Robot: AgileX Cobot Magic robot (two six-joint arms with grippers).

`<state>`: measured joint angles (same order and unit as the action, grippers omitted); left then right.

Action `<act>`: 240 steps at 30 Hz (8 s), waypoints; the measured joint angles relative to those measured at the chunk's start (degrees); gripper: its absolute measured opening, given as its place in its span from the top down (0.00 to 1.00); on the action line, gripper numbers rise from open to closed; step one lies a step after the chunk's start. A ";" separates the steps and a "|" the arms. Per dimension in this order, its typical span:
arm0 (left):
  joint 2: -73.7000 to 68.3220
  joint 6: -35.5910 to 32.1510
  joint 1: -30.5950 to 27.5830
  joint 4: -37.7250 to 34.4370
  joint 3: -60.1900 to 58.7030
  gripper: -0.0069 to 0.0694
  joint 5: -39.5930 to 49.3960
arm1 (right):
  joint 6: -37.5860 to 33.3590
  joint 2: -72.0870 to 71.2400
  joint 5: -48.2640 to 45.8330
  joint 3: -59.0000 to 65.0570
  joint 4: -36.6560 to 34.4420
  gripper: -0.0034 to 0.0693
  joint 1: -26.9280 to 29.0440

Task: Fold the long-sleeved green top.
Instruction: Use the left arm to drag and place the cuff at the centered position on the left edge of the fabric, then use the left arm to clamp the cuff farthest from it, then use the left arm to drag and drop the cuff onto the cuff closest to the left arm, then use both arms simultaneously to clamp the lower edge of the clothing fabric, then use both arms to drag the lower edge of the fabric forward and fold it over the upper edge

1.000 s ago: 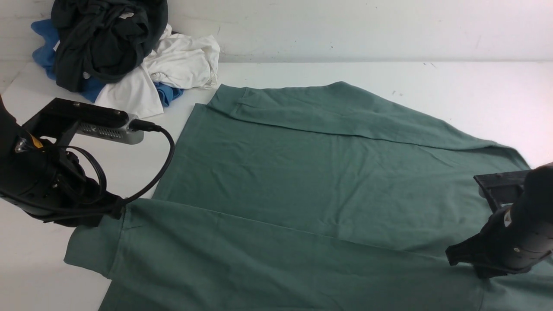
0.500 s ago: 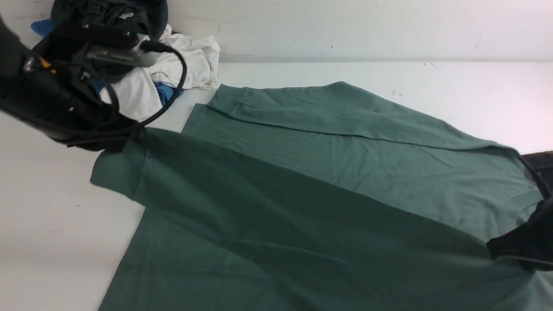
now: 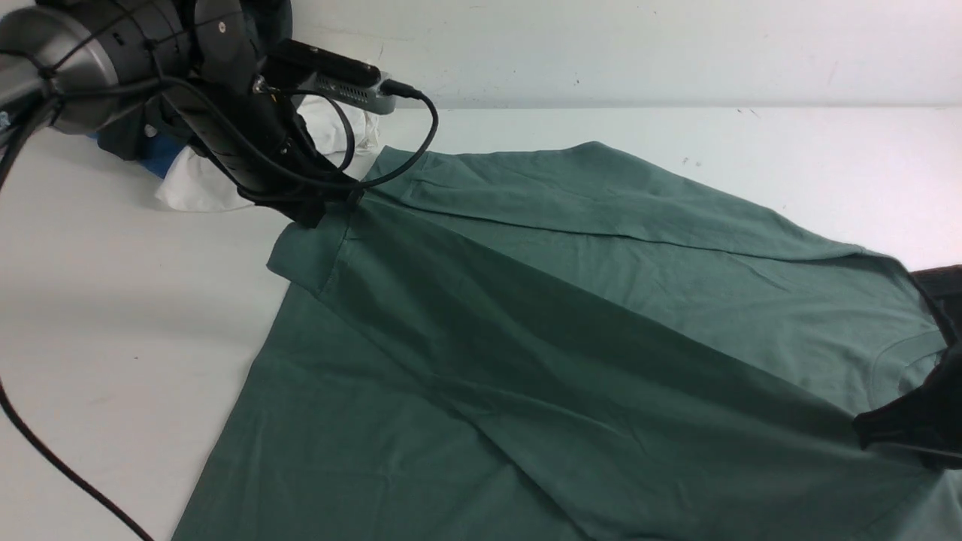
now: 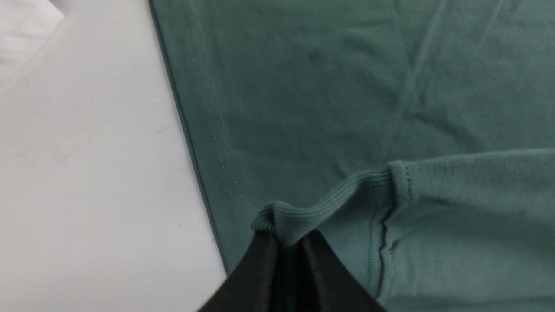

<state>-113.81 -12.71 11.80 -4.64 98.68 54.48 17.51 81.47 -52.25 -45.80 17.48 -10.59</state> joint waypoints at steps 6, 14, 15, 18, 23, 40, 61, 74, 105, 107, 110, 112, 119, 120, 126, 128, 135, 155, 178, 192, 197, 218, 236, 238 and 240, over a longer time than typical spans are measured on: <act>-4.51 1.35 0.00 1.27 3.82 0.85 0.91 | 0.49 3.63 3.56 0.00 0.20 0.95 0.00; -5.60 4.54 0.00 1.85 8.03 0.47 0.52 | 1.98 5.49 6.05 -0.07 0.43 0.69 0.00; -5.60 5.51 0.00 1.32 9.30 0.40 0.52 | 2.38 5.31 6.05 -0.25 0.43 0.64 0.00; -5.88 6.97 0.00 -0.23 11.63 0.31 0.52 | 2.73 4.51 5.76 -1.25 0.43 0.57 0.07; -12.51 9.23 0.00 -1.92 21.29 0.25 -0.50 | 1.35 0.98 3.40 -6.50 -1.54 0.52 0.07; -36.12 16.83 0.00 -0.55 33.85 0.25 -25.22 | -12.87 -3.27 1.13 -8.83 -18.58 0.52 0.07; -32.94 15.54 0.01 -0.48 34.03 0.88 -24.26 | -18.80 -3.27 1.35 -8.83 -24.88 0.52 0.07; -24.64 8.18 0.01 -0.54 34.49 0.88 1.31 | -19.73 -3.27 1.39 -8.83 -23.30 0.52 0.07; 6.24 4.88 4.29 3.44 -21.09 0.87 0.95 | -22.17 -19.10 -5.54 -8.94 -27.36 0.52 -0.09; 6.25 4.94 4.29 3.98 -21.09 0.85 0.93 | -22.17 -19.10 -5.54 -8.94 -27.28 0.52 -0.90; 6.25 5.08 4.29 4.64 -21.09 0.78 1.13 | -22.22 -19.10 -5.54 -8.94 -27.24 0.52 -3.04; 6.25 5.08 4.29 4.64 -21.09 0.69 1.91 | -22.22 -19.10 -5.54 -8.94 -26.98 0.52 -4.83; 9.22 5.02 4.90 4.95 -21.09 0.36 8.35 | -22.39 -19.31 -12.51 -8.94 -27.07 0.52 -9.04; 10.81 4.63 5.34 5.05 -21.09 0.34 8.84 | -22.64 -19.59 -14.46 -8.94 -27.20 0.52 -10.02; 22.57 0.02 11.55 4.64 -26.64 0.33 11.80 | -24.48 -22.75 -18.91 -8.94 -28.32 0.52 -17.29; 25.27 -1.10 13.25 4.64 -31.38 0.34 12.29 | -24.67 -23.50 -19.11 -8.94 -28.26 0.52 -19.17; 28.41 -6.94 14.20 7.82 -49.22 0.36 11.49 | -25.15 -24.66 -19.31 -8.94 -27.77 0.52 -21.98; 21.90 -28.05 14.44 13.10 -58.70 0.52 -6.03 | -25.57 -25.00 -19.36 -5.85 -24.99 0.52 -22.33; 35.68 -17.14 14.50 13.63 -59.25 0.91 -2.51 | -45.55 -13.55 -11.96 9.29 -10.07 0.27 -22.33; 36.16 -16.95 14.50 10.81 -59.25 0.91 -2.30 | -35.97 1.93 9.82 13.89 8.34 0.26 -22.33; 36.16 -16.95 14.50 10.74 -59.30 0.91 -2.30 | -35.85 3.58 10.60 12.87 9.38 0.32 -22.33; 39.58 -16.88 14.50 14.57 -42.45 0.90 5.67 | -47.64 -11.28 -8.89 0.63 2.65 0.96 -15.74; 13.23 -24.79 5.22 14.90 -0.13 0.89 6.85 | -61.14 10.64 -16.28 -33.68 -17.87 0.96 2.49; 10.28 -24.93 4.49 13.52 3.25 0.89 7.68 | -60.64 14.12 -17.74 -37.69 -18.17 0.96 2.88; 8.82 -24.93 4.30 12.64 4.49 0.89 9.17 | -60.30 16.09 -18.08 -39.58 -18.61 0.96 2.87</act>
<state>-104.99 -37.64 16.10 7.99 103.17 63.66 -42.79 97.56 -70.33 -85.38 -1.13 -7.72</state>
